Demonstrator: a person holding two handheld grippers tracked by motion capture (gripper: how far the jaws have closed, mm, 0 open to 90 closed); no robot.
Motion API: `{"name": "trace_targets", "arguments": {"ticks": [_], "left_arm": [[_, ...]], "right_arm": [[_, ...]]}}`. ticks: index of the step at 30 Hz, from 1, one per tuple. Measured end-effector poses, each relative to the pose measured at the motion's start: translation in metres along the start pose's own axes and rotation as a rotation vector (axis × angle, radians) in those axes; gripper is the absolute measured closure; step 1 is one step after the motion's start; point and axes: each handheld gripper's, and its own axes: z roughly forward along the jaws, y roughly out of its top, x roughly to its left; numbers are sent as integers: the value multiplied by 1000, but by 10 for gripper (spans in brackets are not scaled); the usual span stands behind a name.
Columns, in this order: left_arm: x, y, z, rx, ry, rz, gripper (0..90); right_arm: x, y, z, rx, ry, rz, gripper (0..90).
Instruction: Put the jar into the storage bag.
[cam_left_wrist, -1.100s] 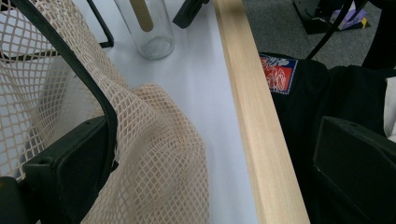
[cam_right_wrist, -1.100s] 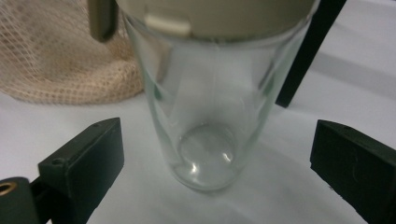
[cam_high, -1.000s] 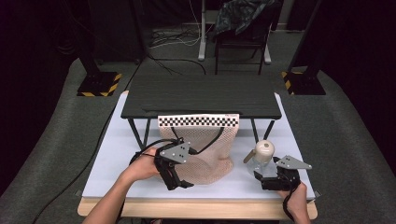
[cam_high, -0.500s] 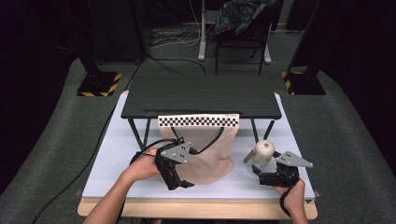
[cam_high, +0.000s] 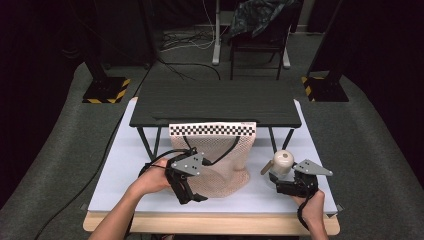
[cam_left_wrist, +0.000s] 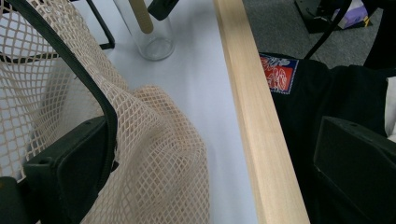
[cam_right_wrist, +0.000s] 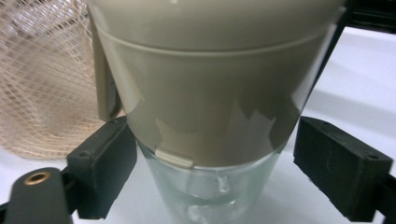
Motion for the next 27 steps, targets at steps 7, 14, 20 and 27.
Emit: {"name": "trace_targets", "arguments": {"ticks": [7, 14, 20, 27], "left_arm": [[0, 0, 0, 1, 1, 0, 0], [0, 0, 0, 1, 1, 3, 0], [-1, 0, 0, 2, 4, 8, 0], [-2, 1, -1, 0, 5, 10, 0]], "right_arm": [[0, -1, 0, -18, 26, 18, 243], [3, 1, -3, -35, 2, -2, 283], [3, 2, -6, -40, -14, 9, 289], [12, 5, -4, -23, -1, -12, 290]]}}
